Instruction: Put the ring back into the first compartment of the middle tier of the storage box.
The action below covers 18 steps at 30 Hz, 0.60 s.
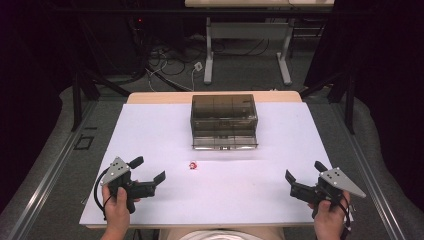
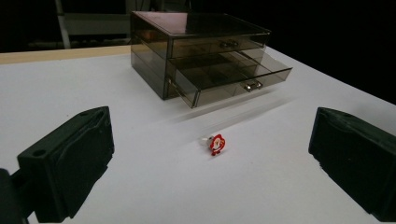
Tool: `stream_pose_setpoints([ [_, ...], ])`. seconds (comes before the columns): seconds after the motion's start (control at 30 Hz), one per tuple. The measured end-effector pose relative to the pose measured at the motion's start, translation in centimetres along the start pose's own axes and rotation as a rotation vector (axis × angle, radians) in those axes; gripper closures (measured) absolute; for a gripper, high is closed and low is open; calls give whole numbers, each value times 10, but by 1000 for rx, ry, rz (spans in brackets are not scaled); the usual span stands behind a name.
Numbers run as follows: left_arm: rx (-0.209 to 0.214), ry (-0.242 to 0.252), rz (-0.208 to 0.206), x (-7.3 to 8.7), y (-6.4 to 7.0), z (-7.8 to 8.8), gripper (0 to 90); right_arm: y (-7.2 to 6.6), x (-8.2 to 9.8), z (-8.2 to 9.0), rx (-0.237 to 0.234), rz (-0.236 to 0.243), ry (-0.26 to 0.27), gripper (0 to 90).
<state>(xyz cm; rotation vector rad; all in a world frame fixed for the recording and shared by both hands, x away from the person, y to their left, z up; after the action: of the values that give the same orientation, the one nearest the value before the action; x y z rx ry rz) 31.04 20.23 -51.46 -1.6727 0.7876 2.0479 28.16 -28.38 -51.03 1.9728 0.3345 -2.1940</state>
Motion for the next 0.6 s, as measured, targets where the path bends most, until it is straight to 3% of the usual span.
stream_pose_setpoints([
  [0.23, -37, -5, -10, 0, 0, 2, 2, -1, 10, -7, -7, -4, -29, 0],
  [0.4, -38, -15, -5, 1, 2, 2, 2, -6, 12, -10, -8, 28, -29, 0],
  [0.47, -52, -20, -22, 0, 3, 2, 2, -7, 13, -11, -9, 47, -29, 0],
  [0.6, -60, -22, -21, -3, 7, 2, 2, -8, 15, -11, -7, 50, -43, 0],
])
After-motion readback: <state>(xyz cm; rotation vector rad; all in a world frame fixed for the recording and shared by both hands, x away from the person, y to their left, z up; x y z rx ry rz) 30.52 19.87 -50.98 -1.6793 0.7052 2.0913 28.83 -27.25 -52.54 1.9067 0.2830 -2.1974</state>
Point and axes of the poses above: each handheld gripper's, and its own axes: z roughly backward along the jaws, x roughly out of its underside, y roughly to its right, the point moved 4 cm from there along -z, roughly forward along the jaws, and after that the axes turned 10 degrees about y, right-handed, at the moved point
